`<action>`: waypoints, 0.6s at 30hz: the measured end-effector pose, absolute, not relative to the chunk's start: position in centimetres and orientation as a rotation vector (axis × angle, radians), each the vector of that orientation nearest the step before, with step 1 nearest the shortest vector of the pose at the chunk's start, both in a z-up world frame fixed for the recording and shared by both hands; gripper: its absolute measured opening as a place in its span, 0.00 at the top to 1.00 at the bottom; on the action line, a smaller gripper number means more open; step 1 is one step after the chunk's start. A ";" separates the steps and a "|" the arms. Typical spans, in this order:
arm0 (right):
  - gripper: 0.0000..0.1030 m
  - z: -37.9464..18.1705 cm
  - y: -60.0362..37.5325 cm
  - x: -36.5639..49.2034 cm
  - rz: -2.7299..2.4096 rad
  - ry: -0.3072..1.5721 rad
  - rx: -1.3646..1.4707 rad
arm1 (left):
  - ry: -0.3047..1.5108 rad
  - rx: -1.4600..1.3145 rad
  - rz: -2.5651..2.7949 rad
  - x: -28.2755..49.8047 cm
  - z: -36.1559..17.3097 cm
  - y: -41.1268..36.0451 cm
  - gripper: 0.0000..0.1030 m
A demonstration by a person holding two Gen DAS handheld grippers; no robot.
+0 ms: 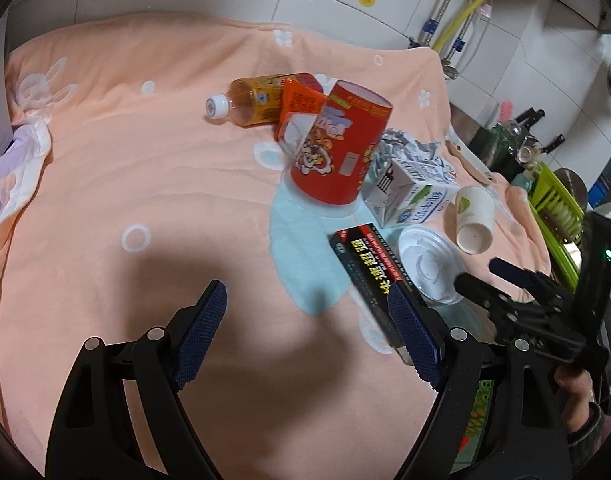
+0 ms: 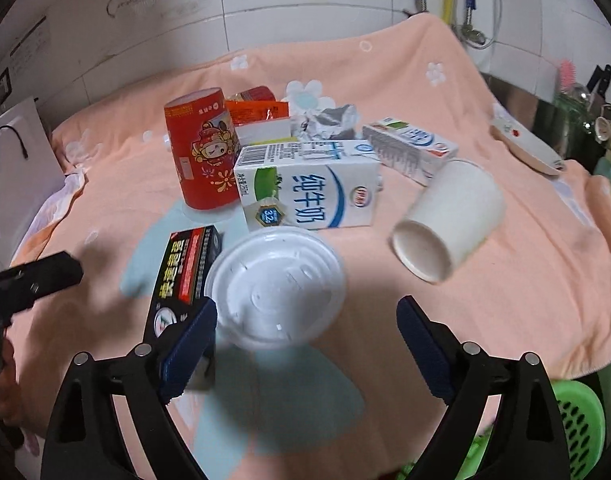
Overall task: Collect trash
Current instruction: 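Move the right gripper back to the white plastic lid, then grasp the white lid with the right gripper while the left gripper grasps the black glue box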
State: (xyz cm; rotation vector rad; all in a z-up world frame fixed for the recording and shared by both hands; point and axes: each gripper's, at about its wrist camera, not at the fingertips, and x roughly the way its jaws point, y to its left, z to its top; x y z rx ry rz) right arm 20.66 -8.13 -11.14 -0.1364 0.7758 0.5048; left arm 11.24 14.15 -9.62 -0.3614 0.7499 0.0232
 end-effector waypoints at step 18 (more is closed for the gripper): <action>0.12 -13.5 -3.5 25.4 0.407 0.887 -0.058 | 0.761 -0.414 0.044 11.3 -11.0 16.6 0.21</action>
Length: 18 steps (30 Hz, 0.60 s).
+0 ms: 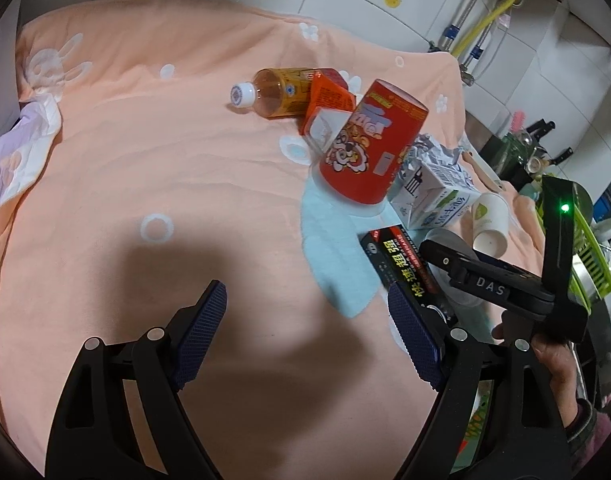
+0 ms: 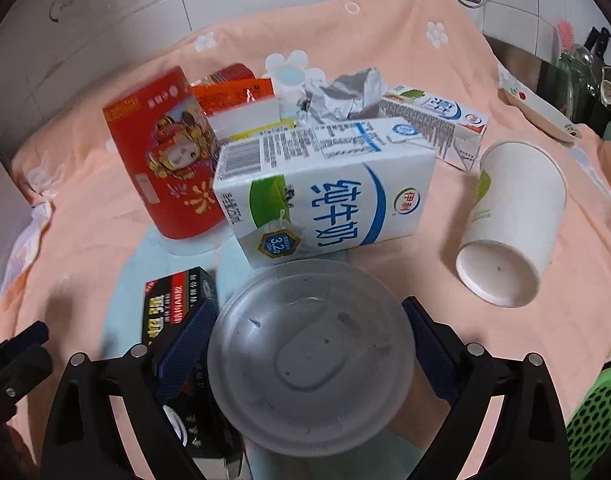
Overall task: Collect trash
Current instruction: 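Grasp the white lid with the right gripper while the left gripper grasps the black glue box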
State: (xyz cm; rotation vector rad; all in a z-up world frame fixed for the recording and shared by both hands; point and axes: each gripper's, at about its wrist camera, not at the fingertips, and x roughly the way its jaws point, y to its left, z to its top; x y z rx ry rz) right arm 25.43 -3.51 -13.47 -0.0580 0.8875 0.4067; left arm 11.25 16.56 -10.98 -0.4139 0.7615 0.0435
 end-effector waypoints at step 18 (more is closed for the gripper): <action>0.11 -14.1 -4.3 24.2 0.418 0.909 -0.108 | 0.766 -0.412 0.018 11.6 -10.6 15.3 0.21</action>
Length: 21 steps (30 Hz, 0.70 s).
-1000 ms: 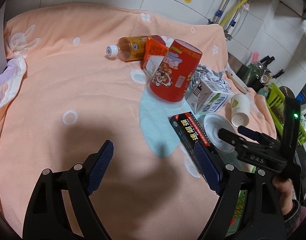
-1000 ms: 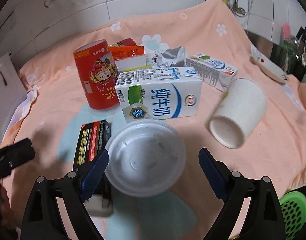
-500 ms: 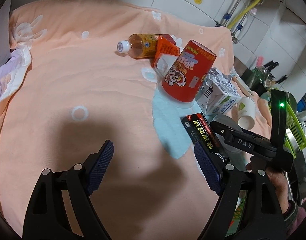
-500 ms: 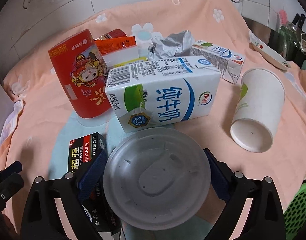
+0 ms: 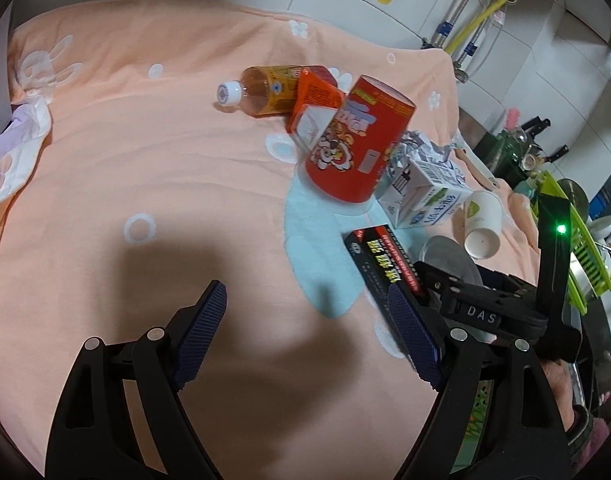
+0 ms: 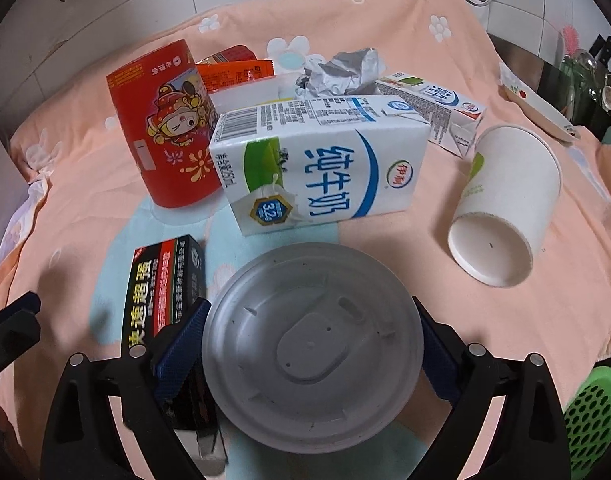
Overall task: Collect trash
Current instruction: 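Grasp the white lid with the right gripper while the left gripper grasps the black glue box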
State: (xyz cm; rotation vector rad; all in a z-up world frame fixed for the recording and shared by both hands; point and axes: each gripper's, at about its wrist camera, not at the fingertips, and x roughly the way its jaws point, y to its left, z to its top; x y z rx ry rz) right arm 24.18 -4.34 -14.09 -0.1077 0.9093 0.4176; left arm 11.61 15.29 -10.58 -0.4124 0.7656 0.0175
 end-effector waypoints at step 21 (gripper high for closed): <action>0.12 -11.7 -12.6 18.6 0.410 0.820 0.007 | 0.920 -0.445 -0.019 18.2 -11.6 8.2 0.21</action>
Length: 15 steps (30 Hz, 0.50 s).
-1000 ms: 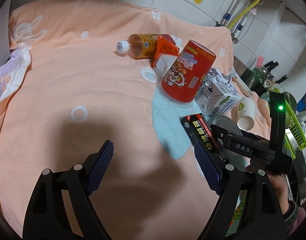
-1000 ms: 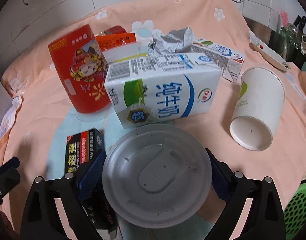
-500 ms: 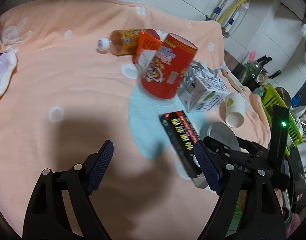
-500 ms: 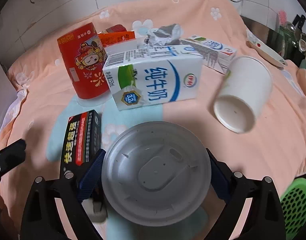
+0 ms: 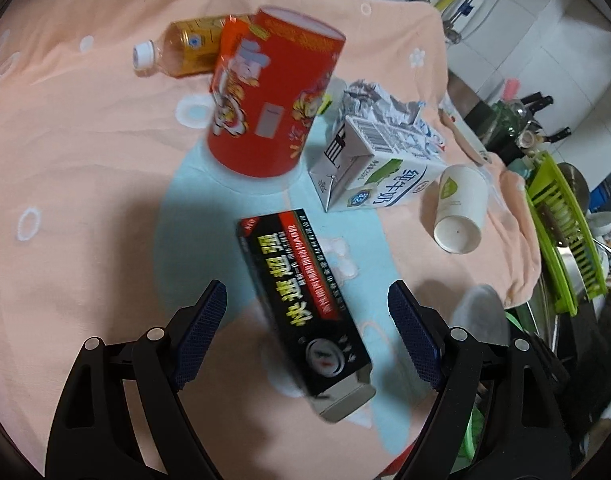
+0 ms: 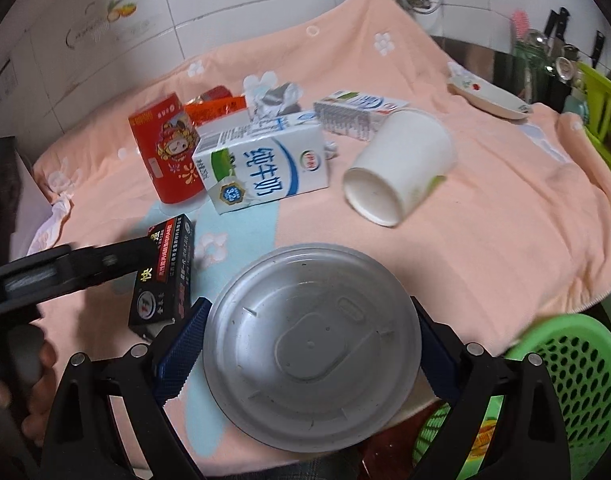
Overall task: Collect trash
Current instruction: 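Grasp the white lid with the right gripper while the left gripper grasps the black glue box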
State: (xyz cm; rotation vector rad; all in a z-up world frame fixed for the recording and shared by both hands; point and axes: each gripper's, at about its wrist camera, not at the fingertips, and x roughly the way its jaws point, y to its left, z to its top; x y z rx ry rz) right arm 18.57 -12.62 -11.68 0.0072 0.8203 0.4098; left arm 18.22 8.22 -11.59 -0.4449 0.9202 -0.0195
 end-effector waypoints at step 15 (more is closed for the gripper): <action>0.12 -10.1 -20.9 13.5 0.291 0.752 0.048 | 0.948 -0.314 0.071 20.7 -12.7 5.7 0.36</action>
